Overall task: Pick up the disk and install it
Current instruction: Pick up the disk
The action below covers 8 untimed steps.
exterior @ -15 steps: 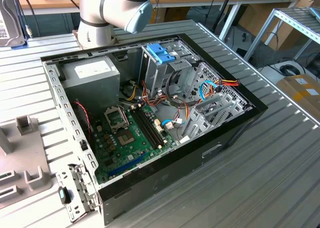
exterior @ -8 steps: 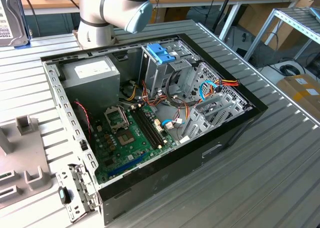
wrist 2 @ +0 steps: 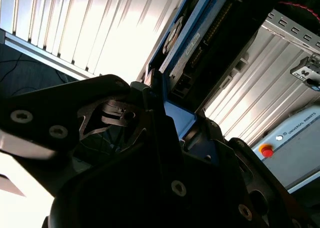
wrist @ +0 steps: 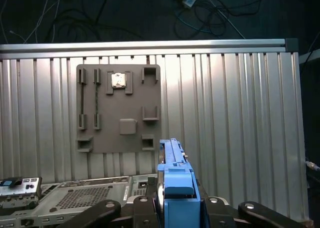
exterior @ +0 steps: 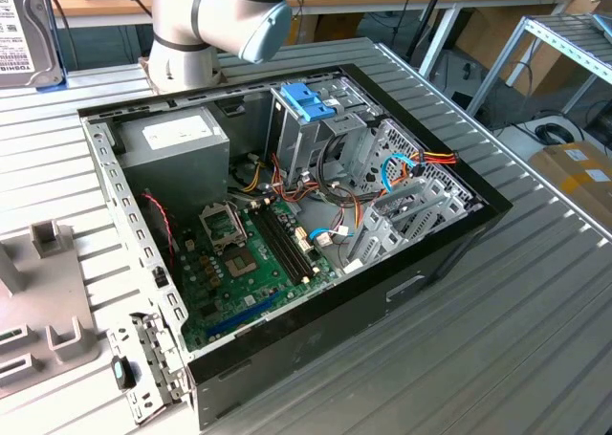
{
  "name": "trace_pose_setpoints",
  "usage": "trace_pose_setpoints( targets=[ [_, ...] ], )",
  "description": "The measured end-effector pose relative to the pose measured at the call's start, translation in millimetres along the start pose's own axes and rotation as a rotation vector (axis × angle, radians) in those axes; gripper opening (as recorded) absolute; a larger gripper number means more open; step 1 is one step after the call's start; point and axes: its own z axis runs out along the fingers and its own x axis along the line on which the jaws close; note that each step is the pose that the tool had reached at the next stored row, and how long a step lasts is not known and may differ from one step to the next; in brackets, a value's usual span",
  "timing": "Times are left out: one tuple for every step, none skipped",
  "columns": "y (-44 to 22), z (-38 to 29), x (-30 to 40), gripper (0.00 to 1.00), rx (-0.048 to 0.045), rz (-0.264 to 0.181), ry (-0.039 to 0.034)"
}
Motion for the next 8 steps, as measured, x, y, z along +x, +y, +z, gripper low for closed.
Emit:
trace_pose_setpoints(
  targets=[
    [-0.8,0.0,0.0,0.37,0.0001,0.0,0.0],
    [-1.5,-0.1,-0.1,0.37,0.0,0.0,0.0],
    [-2.3,-0.1,-0.1,0.37,0.0,0.0,0.0],
    [-2.9,-0.1,-0.2,0.37,0.0,0.0,0.0],
    [-4.0,-0.1,-0.2,0.37,0.0,0.0,0.0],
    [-4.8,-0.1,-0.3,0.37,0.0001,0.0,0.0],
    [-5.5,-0.2,-0.3,0.37,0.0,0.0,0.0],
    [-6.3,-0.2,-0.4,0.37,0.0,0.0,0.0]
  ],
)
